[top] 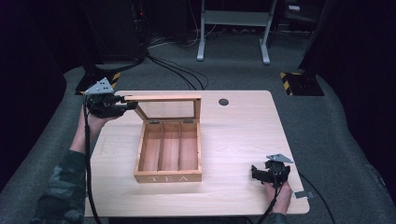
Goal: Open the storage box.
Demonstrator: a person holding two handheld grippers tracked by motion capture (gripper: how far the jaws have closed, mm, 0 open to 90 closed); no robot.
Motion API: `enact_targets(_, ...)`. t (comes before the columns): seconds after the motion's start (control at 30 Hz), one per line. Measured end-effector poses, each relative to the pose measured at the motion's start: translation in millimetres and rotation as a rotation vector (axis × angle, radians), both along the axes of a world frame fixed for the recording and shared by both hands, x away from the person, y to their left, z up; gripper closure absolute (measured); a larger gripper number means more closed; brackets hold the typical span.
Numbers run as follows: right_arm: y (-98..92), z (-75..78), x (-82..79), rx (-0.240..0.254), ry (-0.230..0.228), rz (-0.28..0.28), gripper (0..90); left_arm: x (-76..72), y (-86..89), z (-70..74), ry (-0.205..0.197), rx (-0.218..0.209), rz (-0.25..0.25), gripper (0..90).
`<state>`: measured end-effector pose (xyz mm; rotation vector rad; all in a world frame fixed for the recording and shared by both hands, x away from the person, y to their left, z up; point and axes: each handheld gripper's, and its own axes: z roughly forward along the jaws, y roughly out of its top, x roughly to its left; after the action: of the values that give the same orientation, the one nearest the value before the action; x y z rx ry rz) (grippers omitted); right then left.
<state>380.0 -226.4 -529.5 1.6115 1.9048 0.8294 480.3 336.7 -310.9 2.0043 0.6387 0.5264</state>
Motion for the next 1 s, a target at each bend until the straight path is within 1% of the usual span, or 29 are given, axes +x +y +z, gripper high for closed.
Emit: enact_targets(1.0, -0.1, 0.2, 0.0, -0.002, 0.002, 0.001, 5.2, -0.7, -0.1, -0.3, 0.000, -0.002, 0.000, 64.4)
